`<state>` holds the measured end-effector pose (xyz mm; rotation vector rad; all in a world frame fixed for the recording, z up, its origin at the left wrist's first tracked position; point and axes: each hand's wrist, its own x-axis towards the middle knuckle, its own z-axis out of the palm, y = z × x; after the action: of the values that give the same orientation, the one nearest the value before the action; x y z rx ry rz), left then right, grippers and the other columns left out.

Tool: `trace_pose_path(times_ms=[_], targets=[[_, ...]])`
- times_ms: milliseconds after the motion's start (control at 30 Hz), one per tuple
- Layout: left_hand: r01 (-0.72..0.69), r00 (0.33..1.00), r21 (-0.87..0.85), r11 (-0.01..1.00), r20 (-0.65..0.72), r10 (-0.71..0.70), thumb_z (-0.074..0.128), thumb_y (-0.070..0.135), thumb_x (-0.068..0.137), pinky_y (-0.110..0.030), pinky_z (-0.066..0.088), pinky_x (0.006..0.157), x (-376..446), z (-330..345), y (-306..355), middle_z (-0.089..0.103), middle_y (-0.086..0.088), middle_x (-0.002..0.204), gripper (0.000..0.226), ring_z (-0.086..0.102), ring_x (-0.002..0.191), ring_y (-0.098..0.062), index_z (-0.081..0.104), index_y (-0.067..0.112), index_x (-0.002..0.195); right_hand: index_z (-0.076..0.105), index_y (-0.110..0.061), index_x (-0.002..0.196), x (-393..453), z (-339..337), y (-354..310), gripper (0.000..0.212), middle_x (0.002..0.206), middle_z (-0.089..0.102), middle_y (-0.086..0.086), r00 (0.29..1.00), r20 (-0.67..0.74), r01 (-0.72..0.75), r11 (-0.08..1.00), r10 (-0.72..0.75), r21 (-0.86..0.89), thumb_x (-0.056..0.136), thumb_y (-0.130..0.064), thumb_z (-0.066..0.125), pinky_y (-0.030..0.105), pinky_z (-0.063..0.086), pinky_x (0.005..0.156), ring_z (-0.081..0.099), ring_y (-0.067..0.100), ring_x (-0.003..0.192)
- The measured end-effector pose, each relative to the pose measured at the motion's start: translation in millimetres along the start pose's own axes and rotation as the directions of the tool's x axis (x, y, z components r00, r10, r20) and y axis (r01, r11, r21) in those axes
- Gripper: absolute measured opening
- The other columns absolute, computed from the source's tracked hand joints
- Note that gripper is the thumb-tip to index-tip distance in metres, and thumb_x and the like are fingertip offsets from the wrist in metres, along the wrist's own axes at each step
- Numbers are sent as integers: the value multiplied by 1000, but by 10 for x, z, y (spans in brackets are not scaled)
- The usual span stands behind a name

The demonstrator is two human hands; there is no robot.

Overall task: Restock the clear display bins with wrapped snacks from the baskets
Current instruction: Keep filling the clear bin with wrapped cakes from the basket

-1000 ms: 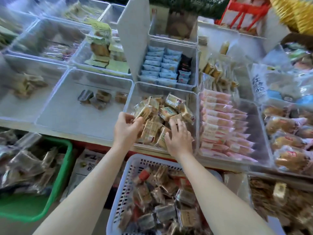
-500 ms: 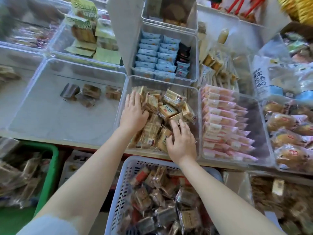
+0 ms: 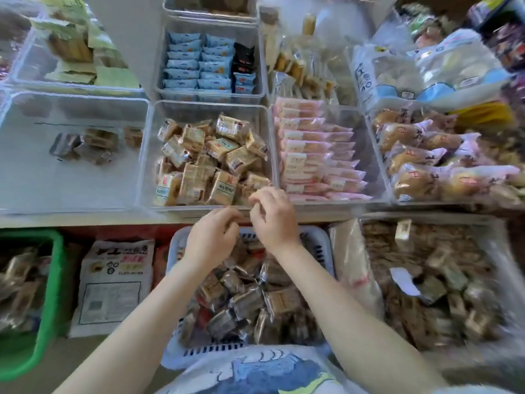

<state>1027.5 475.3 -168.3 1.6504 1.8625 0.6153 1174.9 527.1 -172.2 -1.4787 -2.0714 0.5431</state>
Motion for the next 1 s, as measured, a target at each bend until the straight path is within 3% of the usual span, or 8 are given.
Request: trace_pose_path(times_ms=[100, 233, 367, 533, 633, 767, 900, 1000], targets=[[-73, 972, 51, 996, 226, 59, 57, 18, 94, -39, 52, 80, -57, 344, 434, 70, 0, 103, 16, 63, 95, -22, 68, 19, 104, 72, -8, 95, -642, -482, 331, 16, 84, 70, 6, 985, 4, -170, 983, 170, 69, 91, -7, 56, 25, 39, 62, 60, 17, 77], [-209, 899, 121, 970, 415, 141, 51, 21, 99, -38, 53, 72, -53, 1000, 1079, 69, -1, 100, 18, 65, 90, -24, 68, 16, 99, 69, -12, 96, -1270, -1065, 1164, 17, 77, 64, 4, 884, 32, -466, 885, 466, 2, 97, -13, 52, 30, 34, 58, 54, 22, 66], [-258, 828, 141, 956, 541, 144, 47, 19, 102, -28, 49, 74, -103, 1675, 1710, 68, 5, 118, 29, 64, 97, -16, 65, 23, 124, 68, -10, 100, -1768, -1634, 2041, 17, 100, 65, 9, 720, -123, -688, 725, 683, -8, 93, -7, 54, 30, 33, 65, 60, 30, 88], [-248, 817, 143, 958, 563, 127, 50, 23, 100, -36, 54, 80, -286, 2269, 2332, 70, 3, 105, 22, 64, 95, -19, 70, 22, 110, 64, -15, 110, -2297, -2252, 2923, 21, 113, 63, 6, 478, -163, -871, 490, 863, 35, 94, -13, 51, 29, 35, 71, 56, 27, 97], [-234, 818, 151, 960, 564, 110, 52, 24, 99, -33, 52, 77, -332, 2524, 2570, 69, 5, 98, 21, 63, 92, -18, 71, 21, 107, 62, -18, 116, -2398, -2420, 3265, 24, 109, 66, 0, 492, 95, -866, 498, 865, -44, 95, -28, 57, 28, 37, 74, 57, 24, 100], [-205, 833, 200, 958, 550, 63, 55, 24, 98, -32, 51, 82, -365, 2718, 2745, 70, 4, 105, 22, 63, 97, -18, 71, 20, 112, 47, -14, 139, -2371, -2271, 3352, 68, 135, 56, 7, 529, 432, -785, 615, 730, -77, 85, -46, 73, 35, 46, 94, 54, 28, 123], [-173, 837, 234, 957, 547, 18, 54, 26, 98, -33, 53, 83, -368, 2772, 2801, 70, 5, 104, 21, 63, 95, -17, 70, 22, 111, 49, -15, 121, -2385, -2107, 3390, 54, 120, 59, 7, 581, 378, -751, 654, 721, -94, 82, -40, 76, 43, 52, 92, 58, 30, 114], [-157, 843, 232, 960, 538, 7, 53, 29, 99, -30, 51, 80, -357, 2746, 2791, 68, 10, 104, 22, 62, 94, -13, 70, 26, 112, 47, -18, 126, -2364, -2275, 3377, 55, 116, 55, 2, 608, 329, -775, 630, 722, 47, 83, -41, 72, 39, 50, 86, 56, 25, 108]])
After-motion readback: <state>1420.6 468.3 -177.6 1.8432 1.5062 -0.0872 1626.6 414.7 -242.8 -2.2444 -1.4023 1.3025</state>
